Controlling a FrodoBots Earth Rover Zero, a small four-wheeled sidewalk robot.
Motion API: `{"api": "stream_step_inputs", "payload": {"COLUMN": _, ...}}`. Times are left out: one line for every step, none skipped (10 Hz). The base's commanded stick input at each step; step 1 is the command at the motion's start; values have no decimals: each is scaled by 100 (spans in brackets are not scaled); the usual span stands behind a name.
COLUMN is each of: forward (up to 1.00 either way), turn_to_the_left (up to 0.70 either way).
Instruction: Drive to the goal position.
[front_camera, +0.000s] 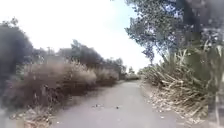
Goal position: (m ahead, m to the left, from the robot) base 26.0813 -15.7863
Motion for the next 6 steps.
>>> {"api": "stream_step_inputs", "payload": {"forward": 85, "turn_to_the_left": 0}}
{"api": "stream_step_inputs", "payload": {"forward": 85, "turn_to_the_left": 0}}
{"api": "stream_step_inputs", "payload": {"forward": 85, "turn_to_the_left": 0}}
{"api": "stream_step_inputs", "payload": {"forward": 85, "turn_to_the_left": 0}}
{"api": "stream_step_inputs", "payload": {"forward": 85, "turn_to_the_left": 0}}
{"api": "stream_step_inputs", "payload": {"forward": 85, "turn_to_the_left": -34}}
